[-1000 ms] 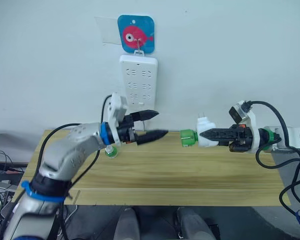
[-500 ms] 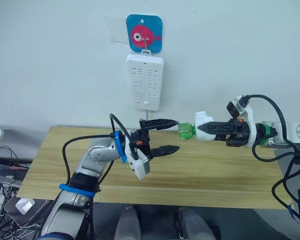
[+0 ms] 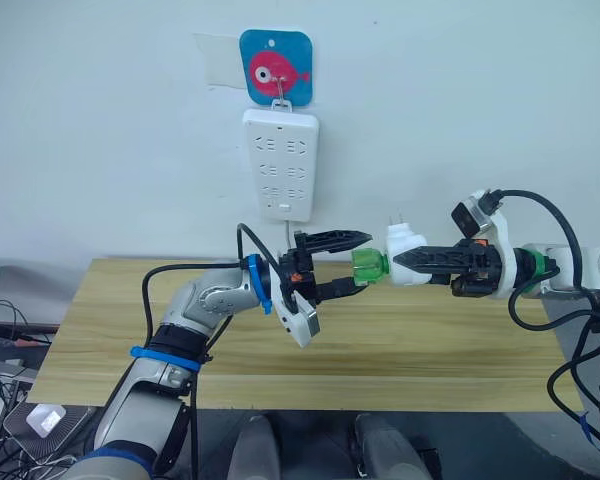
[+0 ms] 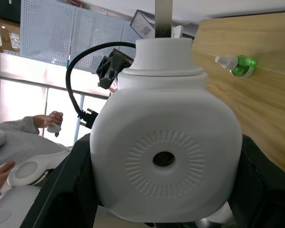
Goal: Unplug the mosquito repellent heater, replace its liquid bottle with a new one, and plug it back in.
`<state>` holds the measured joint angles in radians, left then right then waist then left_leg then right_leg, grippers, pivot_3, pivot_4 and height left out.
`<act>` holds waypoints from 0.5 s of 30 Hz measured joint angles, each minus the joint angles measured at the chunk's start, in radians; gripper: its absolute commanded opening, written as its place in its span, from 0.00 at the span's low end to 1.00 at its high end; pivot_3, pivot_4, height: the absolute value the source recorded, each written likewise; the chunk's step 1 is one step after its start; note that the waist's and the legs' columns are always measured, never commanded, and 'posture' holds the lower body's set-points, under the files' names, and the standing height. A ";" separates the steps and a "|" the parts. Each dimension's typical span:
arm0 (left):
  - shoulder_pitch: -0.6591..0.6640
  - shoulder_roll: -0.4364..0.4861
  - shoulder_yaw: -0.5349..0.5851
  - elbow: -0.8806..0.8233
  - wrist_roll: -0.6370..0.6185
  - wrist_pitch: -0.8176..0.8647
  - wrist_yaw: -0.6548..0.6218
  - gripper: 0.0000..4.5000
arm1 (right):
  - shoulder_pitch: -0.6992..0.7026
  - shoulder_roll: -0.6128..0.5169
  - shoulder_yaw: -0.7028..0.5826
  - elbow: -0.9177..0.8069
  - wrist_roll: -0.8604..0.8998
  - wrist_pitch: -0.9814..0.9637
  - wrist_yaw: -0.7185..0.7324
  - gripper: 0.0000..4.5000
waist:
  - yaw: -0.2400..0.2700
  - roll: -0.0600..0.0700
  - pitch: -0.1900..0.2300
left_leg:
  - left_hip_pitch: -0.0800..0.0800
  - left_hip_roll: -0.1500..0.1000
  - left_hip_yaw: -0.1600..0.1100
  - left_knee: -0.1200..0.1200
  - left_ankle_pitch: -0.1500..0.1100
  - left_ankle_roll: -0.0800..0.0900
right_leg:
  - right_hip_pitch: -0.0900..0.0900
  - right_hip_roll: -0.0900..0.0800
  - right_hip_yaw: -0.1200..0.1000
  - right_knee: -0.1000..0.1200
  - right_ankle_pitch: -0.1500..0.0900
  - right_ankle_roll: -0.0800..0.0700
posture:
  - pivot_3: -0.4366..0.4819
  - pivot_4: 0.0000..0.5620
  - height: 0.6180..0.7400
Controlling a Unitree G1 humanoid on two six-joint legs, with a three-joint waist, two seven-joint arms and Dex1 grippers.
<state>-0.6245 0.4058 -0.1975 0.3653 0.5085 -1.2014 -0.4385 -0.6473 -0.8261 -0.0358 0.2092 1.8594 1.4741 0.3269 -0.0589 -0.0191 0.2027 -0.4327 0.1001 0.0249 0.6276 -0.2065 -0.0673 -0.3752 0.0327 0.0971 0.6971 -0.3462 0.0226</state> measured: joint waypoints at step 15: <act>-0.005 0.057 -0.179 -0.025 -0.259 0.129 -0.082 0.50 | 0.018 -0.012 0.004 -0.017 -0.006 -0.014 -0.003 0.69 | -0.005 0.000 0.000 | 0.000 0.000 0.000 0.000 0.001 -0.002 | 0.000 0.000 0.000 0.001 0.000 0.000 | 0.33 0.34 1.00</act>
<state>-0.6297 0.4633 -0.3768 0.3400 0.2499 -1.0724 -0.5204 -0.6297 -0.8384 -0.0319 0.1919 1.8530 1.4603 0.3238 -0.0641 -0.0188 0.2025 -0.4327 0.1001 0.0251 0.6277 -0.2055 -0.0692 -0.3752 0.0327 0.0971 0.6977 -0.3462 0.0227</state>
